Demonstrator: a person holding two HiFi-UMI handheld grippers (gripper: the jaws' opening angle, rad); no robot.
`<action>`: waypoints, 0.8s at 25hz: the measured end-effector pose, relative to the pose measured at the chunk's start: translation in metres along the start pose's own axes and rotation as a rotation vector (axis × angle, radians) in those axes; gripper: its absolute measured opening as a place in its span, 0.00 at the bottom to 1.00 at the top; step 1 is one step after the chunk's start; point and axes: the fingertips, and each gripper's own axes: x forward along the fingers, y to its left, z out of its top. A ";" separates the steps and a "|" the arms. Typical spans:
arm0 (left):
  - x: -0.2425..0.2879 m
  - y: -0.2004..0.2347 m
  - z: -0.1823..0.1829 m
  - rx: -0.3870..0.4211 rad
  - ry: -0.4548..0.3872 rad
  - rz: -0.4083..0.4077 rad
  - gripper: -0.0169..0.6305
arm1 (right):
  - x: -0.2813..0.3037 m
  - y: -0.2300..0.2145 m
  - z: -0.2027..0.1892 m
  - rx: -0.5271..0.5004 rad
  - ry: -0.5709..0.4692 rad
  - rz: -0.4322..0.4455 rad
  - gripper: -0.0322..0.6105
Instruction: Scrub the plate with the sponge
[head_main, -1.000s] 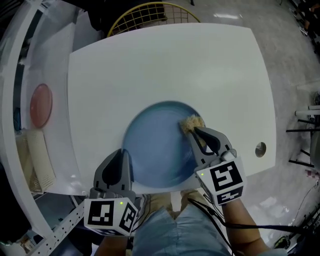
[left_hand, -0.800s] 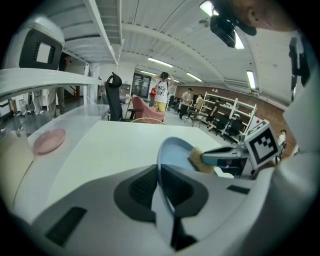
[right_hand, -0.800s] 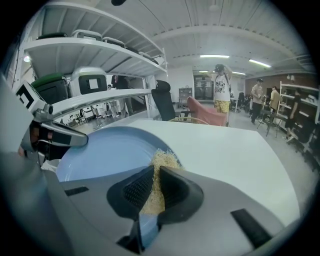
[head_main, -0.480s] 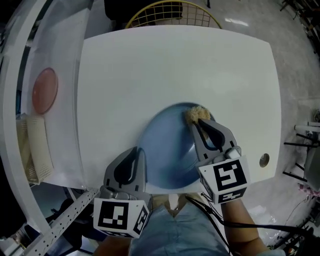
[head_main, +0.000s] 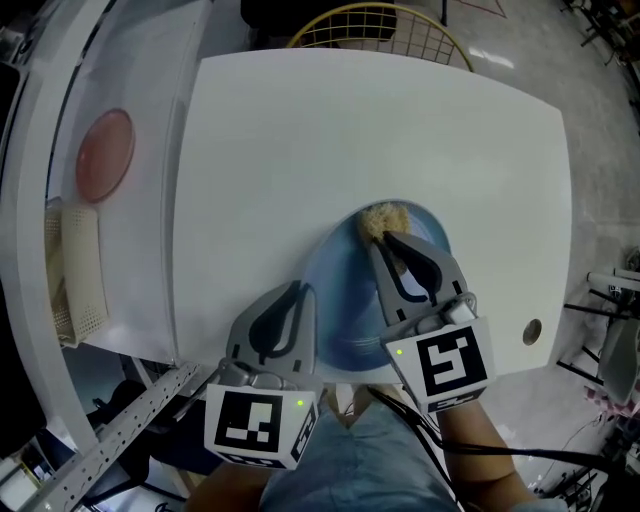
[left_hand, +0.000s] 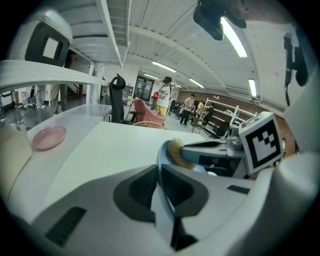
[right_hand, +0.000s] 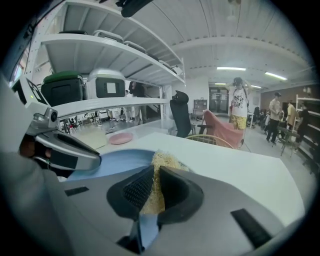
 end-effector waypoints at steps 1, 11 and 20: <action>0.000 0.001 0.001 -0.002 -0.004 0.001 0.07 | 0.001 0.006 0.003 -0.011 -0.008 0.017 0.12; -0.001 0.010 -0.005 -0.040 -0.011 0.022 0.07 | -0.003 0.057 0.000 -0.069 -0.028 0.159 0.12; -0.004 0.009 -0.011 -0.041 -0.011 0.032 0.06 | -0.023 0.096 -0.017 -0.072 -0.031 0.255 0.12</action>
